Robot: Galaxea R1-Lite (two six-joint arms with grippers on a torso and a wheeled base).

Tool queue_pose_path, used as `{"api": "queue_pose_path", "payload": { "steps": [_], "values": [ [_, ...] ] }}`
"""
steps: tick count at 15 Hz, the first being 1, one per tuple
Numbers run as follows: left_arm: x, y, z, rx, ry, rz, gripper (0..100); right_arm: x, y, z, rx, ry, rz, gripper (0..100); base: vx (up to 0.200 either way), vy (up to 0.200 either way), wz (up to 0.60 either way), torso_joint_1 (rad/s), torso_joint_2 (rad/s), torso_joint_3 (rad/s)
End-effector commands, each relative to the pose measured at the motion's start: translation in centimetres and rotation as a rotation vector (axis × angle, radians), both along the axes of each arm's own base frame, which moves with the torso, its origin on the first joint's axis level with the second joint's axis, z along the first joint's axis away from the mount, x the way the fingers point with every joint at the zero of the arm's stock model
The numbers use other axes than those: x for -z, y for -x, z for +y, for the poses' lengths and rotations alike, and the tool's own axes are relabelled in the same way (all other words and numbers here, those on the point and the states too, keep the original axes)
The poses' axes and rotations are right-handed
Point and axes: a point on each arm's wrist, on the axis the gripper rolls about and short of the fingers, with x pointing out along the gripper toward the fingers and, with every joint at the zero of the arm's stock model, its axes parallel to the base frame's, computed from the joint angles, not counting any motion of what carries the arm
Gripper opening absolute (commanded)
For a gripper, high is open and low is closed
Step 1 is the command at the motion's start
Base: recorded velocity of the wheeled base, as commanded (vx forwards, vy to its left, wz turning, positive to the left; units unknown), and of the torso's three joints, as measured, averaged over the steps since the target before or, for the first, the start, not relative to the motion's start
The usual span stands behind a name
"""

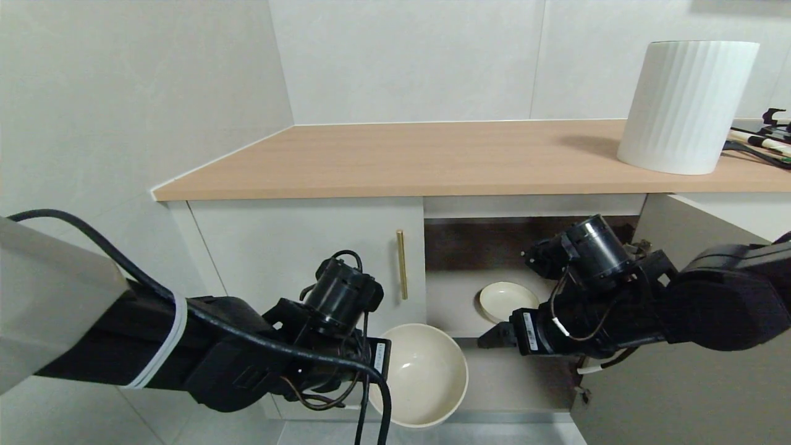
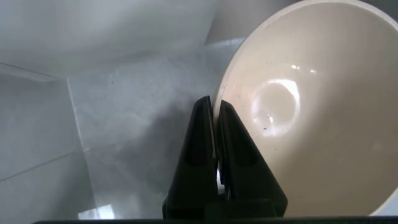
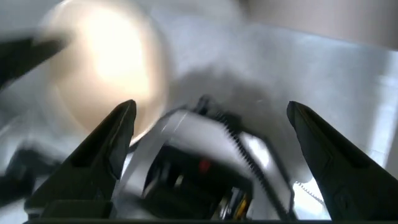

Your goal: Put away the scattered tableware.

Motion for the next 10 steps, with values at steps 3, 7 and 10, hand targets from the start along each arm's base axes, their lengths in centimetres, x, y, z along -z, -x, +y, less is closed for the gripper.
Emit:
{"api": "queue_pose_path", "payload": {
  "steps": [3, 7, 10],
  "values": [
    [0.8, 0.4, -0.9, 0.019, -0.026, 0.012, 0, -0.1, 2.8, 2.1, -0.101, 0.015, 0.007, 100, 0.000, 0.000, 0.00, 0.000, 0.00, 0.000],
    [0.7, 0.8, -1.2, 0.024, -0.027, 0.006, 0, 2.9, 2.3, 4.0, -0.064, 0.131, 0.023, 100, 0.000, 0.000, 0.00, 0.000, 0.00, 0.000],
    [0.7, 1.1, -1.5, 0.033, -0.031, 0.002, 0, 3.9, 1.8, 4.6, -0.050, 0.155, 0.023, 100, 0.000, 0.000, 0.00, 0.000, 0.00, 0.000]
  ]
}}
